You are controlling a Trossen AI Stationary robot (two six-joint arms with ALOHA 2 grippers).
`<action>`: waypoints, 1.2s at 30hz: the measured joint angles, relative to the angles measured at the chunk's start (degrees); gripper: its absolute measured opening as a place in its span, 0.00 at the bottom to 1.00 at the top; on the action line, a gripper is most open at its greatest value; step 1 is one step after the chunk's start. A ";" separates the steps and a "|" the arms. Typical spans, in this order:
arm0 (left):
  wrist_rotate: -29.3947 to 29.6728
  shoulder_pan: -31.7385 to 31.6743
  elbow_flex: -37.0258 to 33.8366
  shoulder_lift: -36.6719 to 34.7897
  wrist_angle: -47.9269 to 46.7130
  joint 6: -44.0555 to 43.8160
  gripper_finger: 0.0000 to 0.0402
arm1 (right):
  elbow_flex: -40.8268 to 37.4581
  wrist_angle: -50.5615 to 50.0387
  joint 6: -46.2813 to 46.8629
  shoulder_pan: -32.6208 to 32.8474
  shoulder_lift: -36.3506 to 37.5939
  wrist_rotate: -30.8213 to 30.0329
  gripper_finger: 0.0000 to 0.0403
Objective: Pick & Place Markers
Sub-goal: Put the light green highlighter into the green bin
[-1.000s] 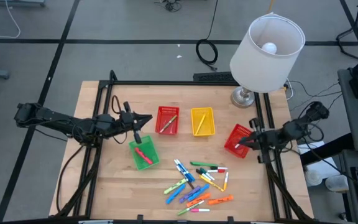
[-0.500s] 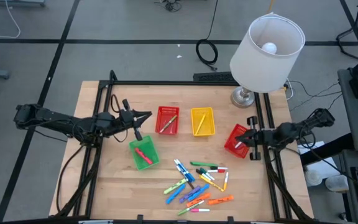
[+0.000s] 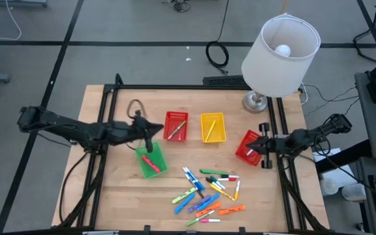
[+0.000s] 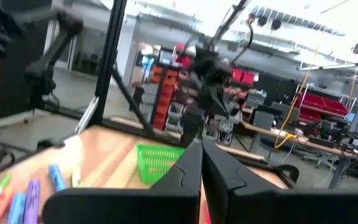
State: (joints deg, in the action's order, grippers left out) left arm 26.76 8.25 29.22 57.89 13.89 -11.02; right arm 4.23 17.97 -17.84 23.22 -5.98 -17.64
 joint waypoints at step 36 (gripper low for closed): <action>-24.03 21.12 67.47 62.69 -63.18 -37.51 0.49 | -0.09 0.28 6.55 0.13 0.02 10.31 0.00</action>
State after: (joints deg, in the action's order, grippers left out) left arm 2.73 29.37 96.69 120.58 -49.29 -48.53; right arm 4.14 18.25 -11.29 23.35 -5.96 -7.33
